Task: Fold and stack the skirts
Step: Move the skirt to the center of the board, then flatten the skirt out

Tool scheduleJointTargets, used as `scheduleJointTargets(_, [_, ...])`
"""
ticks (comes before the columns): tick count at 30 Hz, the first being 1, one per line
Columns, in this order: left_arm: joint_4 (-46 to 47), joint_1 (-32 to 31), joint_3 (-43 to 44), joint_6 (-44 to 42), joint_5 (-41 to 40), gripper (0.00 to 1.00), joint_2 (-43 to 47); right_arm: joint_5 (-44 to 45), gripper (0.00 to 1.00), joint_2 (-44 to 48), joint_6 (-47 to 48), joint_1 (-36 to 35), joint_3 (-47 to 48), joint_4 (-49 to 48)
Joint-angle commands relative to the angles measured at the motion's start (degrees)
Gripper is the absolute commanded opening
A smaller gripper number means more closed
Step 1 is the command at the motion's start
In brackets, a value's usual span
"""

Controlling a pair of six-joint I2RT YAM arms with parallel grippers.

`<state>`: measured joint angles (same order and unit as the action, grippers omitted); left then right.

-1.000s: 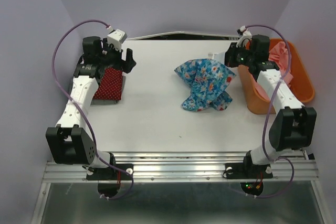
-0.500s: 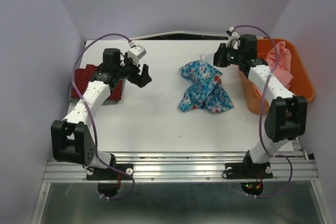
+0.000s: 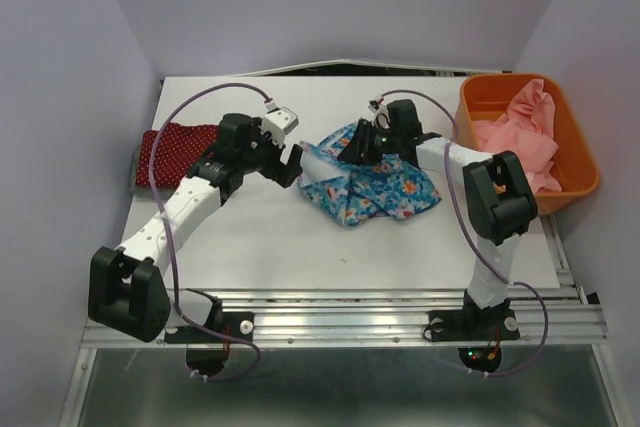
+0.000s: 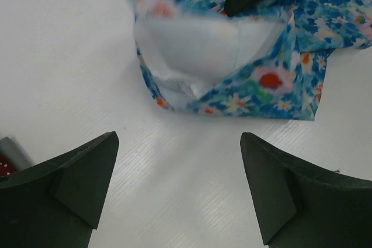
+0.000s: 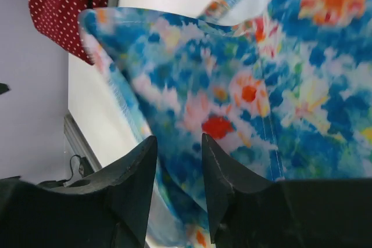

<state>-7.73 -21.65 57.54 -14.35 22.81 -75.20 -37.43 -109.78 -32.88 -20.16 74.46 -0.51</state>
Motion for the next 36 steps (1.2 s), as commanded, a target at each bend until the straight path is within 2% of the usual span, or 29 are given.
scheduleJointTargets(1, [-1.1, 0.4, -1.7, 2.0, -0.8, 0.98, 4.1, -0.4, 0.45, -2.6, -3.3, -5.8, 0.2, -4.2])
scheduleJointTargets(6, [-3.3, 3.7, -1.5, 4.6, 3.2, 0.97, 4.7, 1.2, 0.65, -1.2, 5.1, -6.5, 2.2, 5.1])
scheduleJointTargets(9, [-3.9, 10.2, 0.1, 8.1, 8.8, 0.93, 1.6, 7.5, 0.79, 4.5, 14.0, -5.9, 5.7, 11.7])
scheduleJointTargets(12, [-3.3, 15.1, 1.6, 10.7, 11.6, 0.91, -1.8, 9.5, 0.79, 8.3, 23.9, -5.9, 8.2, 18.2])
scheduleJointTargets(15, [-0.7, 17.2, 2.7, 12.7, 12.3, 0.90, -3.9, 9.8, 0.77, 10.5, 37.0, -9.5, 11.1, 27.0])
scheduleJointTargets(16, [-0.7, 17.4, 3.4, 12.9, 12.5, 0.90, -4.9, 9.5, 0.76, 10.5, 43.5, -12.9, 12.2, 30.0])
scheduleJointTargets(18, [-1.0, 18.4, 5.6, 13.0, 13.7, 0.90, -6.1, 10.5, 0.73, 10.6, 49.6, -17.4, 11.3, 35.5])
scheduleJointTargets(19, [-1.6, 18.8, 6.4, 13.1, 14.0, 0.91, -6.6, 14.2, 0.68, 11.4, 54.0, -20.0, 10.0, 35.8])
scheduleJointTargets(21, [-2.6, 19.8, 8.6, 12.9, 16.1, 0.90, -8.4, 18.6, 0.63, 12.2, 57.8, -27.3, 4.7, 34.0])
scheduleJointTargets(22, [-4.0, 20.8, 9.3, 12.4, 16.8, 0.90, -8.9, 22.7, 0.60, 12.3, 59.0, -29.3, 3.2, 33.0])
scheduleJointTargets(24, [-8.7, 21.1, 12.0, 8.8, 19.3, 0.90, -10.7, 26.3, 0.59, 10.6, 59.2, -31.7, 1.5, 30.2])
scheduleJointTargets(28, [-12.7, 23.3, 12.6, 6.3, 19.6, 0.88, -11.7, 30.9, 0.59, 6.0, 57.5, -30.9, 7.8, 29.4])
scheduleJointTargets(30, [-10.7, 24.4, 8.4, 7.7, 21.0, 0.88, -9.9, 29.0, 0.60, 3.4, 54.5, -28.1, 11.9, 29.7])
scheduleJointTargets(32, [-9.6, 24.4, 5.8, 8.5, 22.3, 0.86, -9.0, 23.1, 0.63, 1.0, 52.4, -22.6, 20.0, 31.2])
scheduleJointTargets(36, [-5.7, 24.4, -1.7, 12.3, 26.1, 0.84, -8.7, 17.3, 0.70, -8.6, 50.6, -16.0, 36.2, 39.2])
